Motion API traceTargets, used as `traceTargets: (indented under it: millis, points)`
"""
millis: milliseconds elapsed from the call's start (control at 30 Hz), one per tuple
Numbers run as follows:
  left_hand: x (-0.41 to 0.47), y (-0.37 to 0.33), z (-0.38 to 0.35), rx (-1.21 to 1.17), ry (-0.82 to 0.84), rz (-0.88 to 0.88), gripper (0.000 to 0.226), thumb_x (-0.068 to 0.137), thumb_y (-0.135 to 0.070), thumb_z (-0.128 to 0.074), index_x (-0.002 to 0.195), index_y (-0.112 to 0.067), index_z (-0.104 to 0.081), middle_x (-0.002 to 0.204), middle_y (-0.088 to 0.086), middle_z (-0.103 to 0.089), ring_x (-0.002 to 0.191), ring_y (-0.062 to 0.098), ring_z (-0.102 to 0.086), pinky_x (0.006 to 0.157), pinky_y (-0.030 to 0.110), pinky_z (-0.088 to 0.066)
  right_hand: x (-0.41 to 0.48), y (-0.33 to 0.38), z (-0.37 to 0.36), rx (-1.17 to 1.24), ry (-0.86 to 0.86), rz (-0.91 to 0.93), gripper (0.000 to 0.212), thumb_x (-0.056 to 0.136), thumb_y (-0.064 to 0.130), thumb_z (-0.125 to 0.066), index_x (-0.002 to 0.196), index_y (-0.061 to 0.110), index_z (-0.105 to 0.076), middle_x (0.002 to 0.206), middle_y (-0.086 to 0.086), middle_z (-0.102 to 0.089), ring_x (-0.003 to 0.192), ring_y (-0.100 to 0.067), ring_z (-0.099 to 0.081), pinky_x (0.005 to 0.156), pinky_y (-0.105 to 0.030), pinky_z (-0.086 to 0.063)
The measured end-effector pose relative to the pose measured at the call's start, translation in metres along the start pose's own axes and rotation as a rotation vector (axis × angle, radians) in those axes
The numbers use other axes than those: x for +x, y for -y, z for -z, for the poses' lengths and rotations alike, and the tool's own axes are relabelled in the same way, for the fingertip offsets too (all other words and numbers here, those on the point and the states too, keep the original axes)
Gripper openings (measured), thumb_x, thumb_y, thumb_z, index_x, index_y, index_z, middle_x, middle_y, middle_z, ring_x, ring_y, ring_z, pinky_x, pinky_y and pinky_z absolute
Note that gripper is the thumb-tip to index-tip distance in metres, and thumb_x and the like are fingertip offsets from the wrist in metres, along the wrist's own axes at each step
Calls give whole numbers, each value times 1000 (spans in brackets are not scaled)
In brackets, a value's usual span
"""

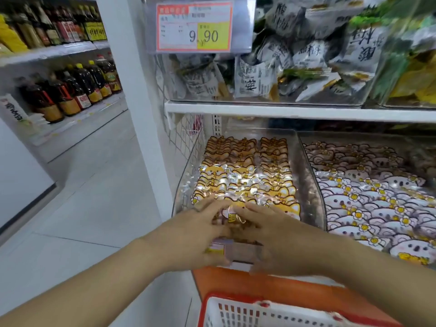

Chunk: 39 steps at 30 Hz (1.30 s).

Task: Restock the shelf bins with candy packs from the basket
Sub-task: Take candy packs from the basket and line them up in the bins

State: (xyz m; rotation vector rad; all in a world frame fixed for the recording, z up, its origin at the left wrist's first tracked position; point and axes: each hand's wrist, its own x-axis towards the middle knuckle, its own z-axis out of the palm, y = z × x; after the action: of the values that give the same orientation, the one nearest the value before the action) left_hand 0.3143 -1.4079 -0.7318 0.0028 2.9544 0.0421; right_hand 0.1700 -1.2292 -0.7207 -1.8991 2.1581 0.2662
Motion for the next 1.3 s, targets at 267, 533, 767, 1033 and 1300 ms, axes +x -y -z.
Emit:
traceTargets:
  millis: [267,533,767,1033,1300]
  points:
    - [-5,-6,40,-4,280,-19,64,92,-71,-48,142,-32,-43,166,-10,12,128,32,-49,104,41,-43,-10,-1,2,66,-159,5,65,78,64,-57,134,30,-58,148,6,-49,139,-19,-44,105,-49,-46]
    - [20,-12,48,-2,191,-15,72,88,-65,-56,146,-27,-39,165,0,7,153,30,7,121,51,-13,4,48,-14,258,-243,-300,72,74,81,-46,129,37,-58,161,-1,-28,148,-27,-27,107,-61,-39]
    - [45,16,60,-7,75,-17,20,101,-19,-52,121,-18,-49,128,4,-39,107,20,-50,89,39,-48,9,54,-3,548,-233,-449,84,75,76,-24,146,34,-38,164,19,-4,151,-7,7,122,-56,-10]
    - [78,25,53,24,113,61,29,87,-17,-72,103,-15,-48,111,9,-56,98,31,-62,69,36,-42,22,61,-13,428,-305,-536,75,82,59,0,149,43,-31,165,16,-9,153,-11,1,117,-52,-19]
    - [66,22,52,37,180,60,59,92,-11,-66,139,-8,-31,106,11,-58,90,28,-58,64,35,-38,22,66,-14,358,-328,-571,69,86,57,-1,148,49,-31,165,17,-7,153,-9,2,114,-49,-26]
